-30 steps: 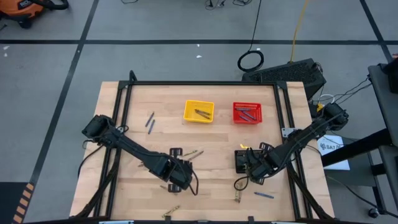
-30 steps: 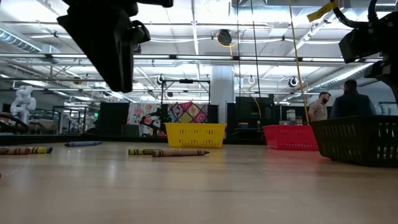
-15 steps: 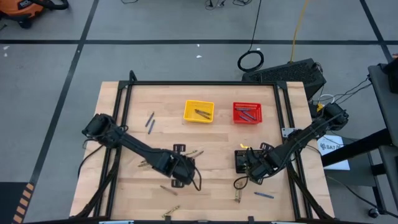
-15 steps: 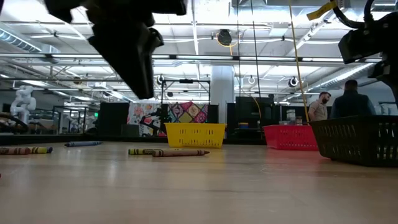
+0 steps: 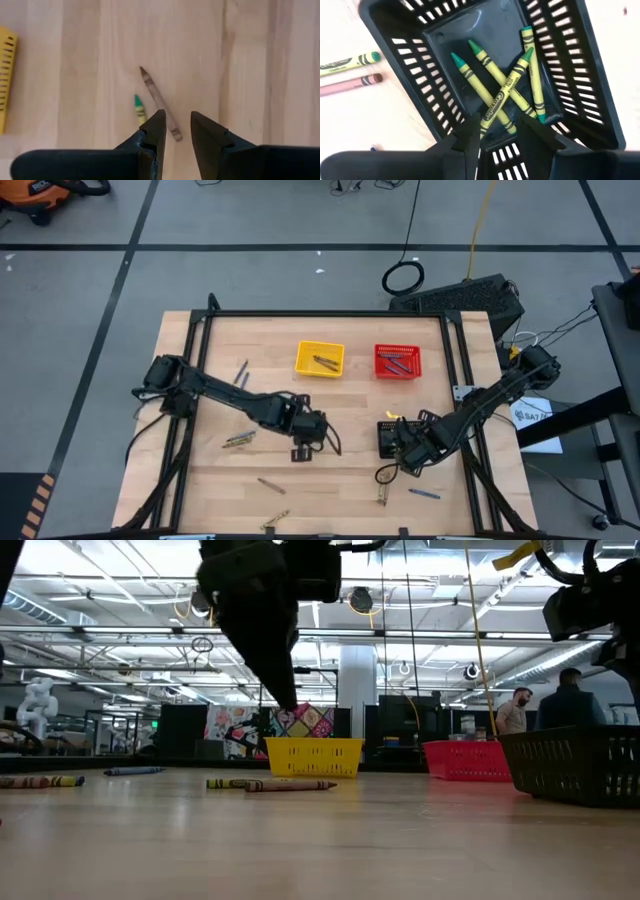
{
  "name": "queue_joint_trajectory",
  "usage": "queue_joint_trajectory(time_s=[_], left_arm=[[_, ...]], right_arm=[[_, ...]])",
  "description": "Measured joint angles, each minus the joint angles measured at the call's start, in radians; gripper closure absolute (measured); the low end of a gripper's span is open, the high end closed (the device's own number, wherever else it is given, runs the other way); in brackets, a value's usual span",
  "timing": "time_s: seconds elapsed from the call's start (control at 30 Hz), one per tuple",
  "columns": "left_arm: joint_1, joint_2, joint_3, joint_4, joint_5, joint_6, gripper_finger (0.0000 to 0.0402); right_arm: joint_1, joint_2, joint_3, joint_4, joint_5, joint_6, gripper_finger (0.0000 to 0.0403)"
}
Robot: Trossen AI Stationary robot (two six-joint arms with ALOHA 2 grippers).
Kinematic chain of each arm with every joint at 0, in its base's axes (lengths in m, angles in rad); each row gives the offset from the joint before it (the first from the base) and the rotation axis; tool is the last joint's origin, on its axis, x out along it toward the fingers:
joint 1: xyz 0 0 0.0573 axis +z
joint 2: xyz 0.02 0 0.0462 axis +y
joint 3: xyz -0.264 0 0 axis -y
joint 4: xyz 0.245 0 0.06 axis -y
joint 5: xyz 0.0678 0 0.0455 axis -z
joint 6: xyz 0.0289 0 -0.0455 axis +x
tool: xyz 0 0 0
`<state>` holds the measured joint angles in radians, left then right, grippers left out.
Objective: Sort crayons
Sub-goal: Put the brown crayon into the yellow bin
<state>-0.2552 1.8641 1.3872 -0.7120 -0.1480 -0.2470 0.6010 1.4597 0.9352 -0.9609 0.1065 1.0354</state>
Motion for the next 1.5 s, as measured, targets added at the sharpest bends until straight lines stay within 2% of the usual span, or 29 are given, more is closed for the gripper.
queue_joint_trajectory(time_s=[0.2,0.53,0.93,1.5], left_arm=[[0.015,0.000,-0.026,0.041,0.043,-0.004,0.0315],[0.058,0.000,-0.169,0.163,0.044,-0.061,0.0315],[0.064,0.019,-0.170,0.194,0.097,-0.086,0.0315],[0.064,0.092,-0.168,0.225,0.091,-0.141,0.0315]], right_arm=[[0.000,0.000,0.000,0.033,0.000,0.000,0.0291],[0.000,0.000,0.000,0.033,0.001,0.026,0.0291],[0.001,0.000,0.000,0.033,0.001,0.026,0.0291],[0.001,0.000,0.000,0.035,0.001,0.025,0.0291]])
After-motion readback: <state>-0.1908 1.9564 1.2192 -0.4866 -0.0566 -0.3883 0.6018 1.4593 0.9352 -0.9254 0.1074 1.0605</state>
